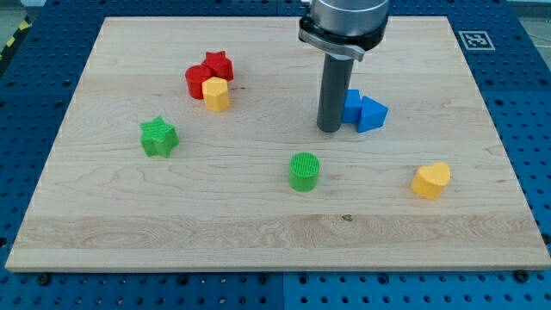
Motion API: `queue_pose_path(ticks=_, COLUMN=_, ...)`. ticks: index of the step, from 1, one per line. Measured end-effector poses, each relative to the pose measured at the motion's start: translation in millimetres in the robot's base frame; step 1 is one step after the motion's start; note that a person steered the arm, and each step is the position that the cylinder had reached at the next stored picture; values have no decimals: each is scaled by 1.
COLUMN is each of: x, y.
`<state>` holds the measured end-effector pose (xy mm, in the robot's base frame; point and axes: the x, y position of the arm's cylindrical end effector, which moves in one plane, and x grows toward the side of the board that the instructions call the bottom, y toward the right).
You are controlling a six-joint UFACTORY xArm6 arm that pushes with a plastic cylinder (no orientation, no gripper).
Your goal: Place your arm at the top right of the heart
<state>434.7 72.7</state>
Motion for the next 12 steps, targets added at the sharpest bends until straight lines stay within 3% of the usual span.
queue_pose_path(ticks=3, x=-5, y=-39)
queue_pose_path(ticks=4, x=-44, y=-31)
queue_pose_path(ticks=6, x=-48, y=36)
queue_pose_path(ticks=7, x=-48, y=36)
queue_pose_path(ticks=9, x=-1, y=46)
queue_pose_path(ticks=12, x=6, y=67)
